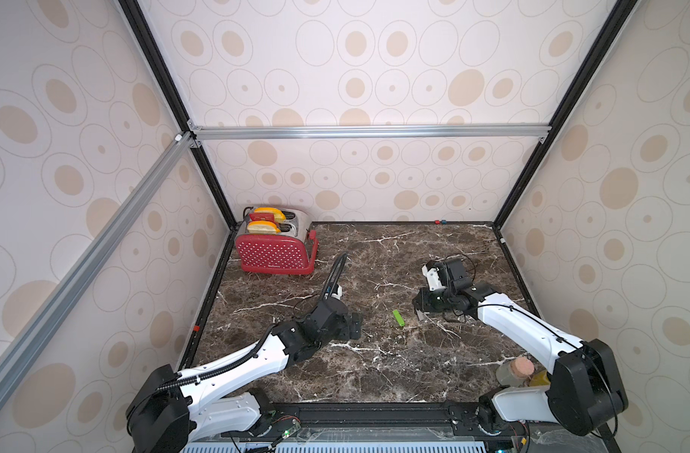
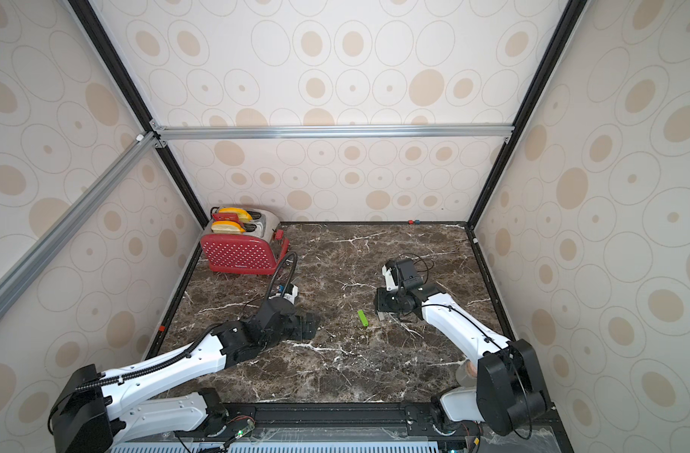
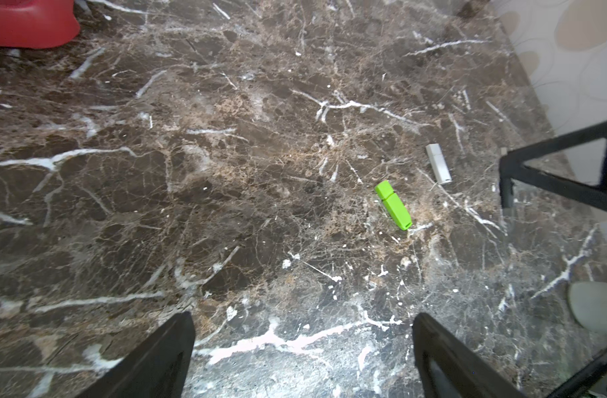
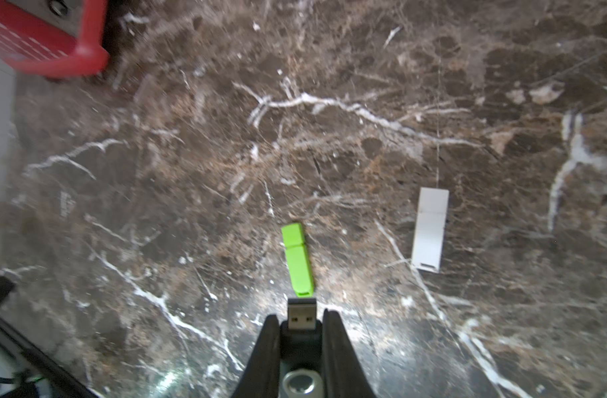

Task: Close the usb drive cover
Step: Pick up the USB drive from the center of the board, then place the USB drive at the center of the board.

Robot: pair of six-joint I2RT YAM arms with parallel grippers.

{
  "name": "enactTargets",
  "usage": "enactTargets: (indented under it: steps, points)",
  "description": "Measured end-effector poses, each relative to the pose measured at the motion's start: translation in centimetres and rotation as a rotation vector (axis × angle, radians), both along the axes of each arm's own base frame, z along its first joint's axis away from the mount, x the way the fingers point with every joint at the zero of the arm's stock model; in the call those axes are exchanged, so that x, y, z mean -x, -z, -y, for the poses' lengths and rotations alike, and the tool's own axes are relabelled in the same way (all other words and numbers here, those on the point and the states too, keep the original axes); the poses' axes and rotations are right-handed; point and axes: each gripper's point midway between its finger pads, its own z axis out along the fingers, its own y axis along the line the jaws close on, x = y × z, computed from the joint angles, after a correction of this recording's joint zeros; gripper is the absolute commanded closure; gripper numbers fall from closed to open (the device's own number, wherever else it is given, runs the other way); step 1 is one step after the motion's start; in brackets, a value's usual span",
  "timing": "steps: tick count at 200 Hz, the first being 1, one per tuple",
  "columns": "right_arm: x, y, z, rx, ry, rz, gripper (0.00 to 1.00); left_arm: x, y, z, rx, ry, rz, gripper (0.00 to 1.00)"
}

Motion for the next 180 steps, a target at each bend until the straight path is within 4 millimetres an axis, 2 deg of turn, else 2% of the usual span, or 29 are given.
enactTargets:
  steps: [44,83,153,180]
  points:
    - [-2.1,-2.1,-1.1,-0.221,0.073,0.012,1.00,0.3,-1.1,-0.2,0.083,0.004,0.067,0.01]
    - [-2.8,-3.9,-3.4,-0.411,0.064,0.000,1.00,0.1,-2.2,-0.5,0.123,-0.017,0.121,0.01]
    - [-2.7,-4.9,-5.8,-0.652,0.045,-0.045,1.00,-0.4,-1.6,-1.2,0.143,-0.072,0.151,0.01]
    - [-2.0,-5.2,-6.9,-0.660,0.001,-0.028,1.00,-0.5,-3.0,-2.0,0.163,-0.103,0.196,0.01]
